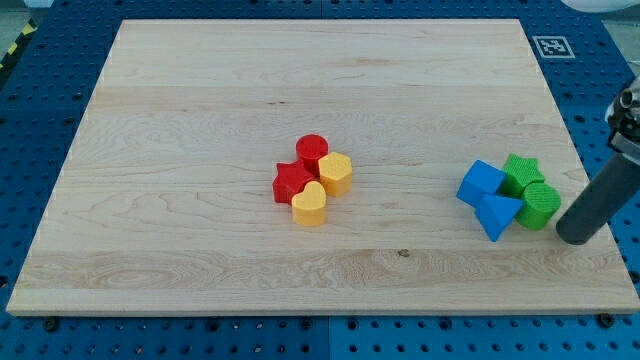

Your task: Separate the green blocks on the board

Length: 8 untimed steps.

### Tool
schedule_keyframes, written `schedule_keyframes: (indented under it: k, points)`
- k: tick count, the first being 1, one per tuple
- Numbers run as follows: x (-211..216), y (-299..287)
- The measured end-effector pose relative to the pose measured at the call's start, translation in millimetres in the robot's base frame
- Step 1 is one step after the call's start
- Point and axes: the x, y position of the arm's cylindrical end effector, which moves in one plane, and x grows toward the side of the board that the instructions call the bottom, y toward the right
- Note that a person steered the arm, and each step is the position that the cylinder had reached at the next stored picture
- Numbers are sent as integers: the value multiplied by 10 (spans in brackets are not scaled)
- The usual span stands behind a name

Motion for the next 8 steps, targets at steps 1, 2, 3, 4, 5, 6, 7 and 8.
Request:
schedule_keyframes:
  k: [1, 2, 3, 4, 5, 6, 7, 8]
  points:
    - [0, -108]
    - [0, -213]
    - [-19, -218]
    - [-156, -211]
    - [-429, -166]
    - [-769, -150]
    - [-1148, -150]
    - [-1565, -151]
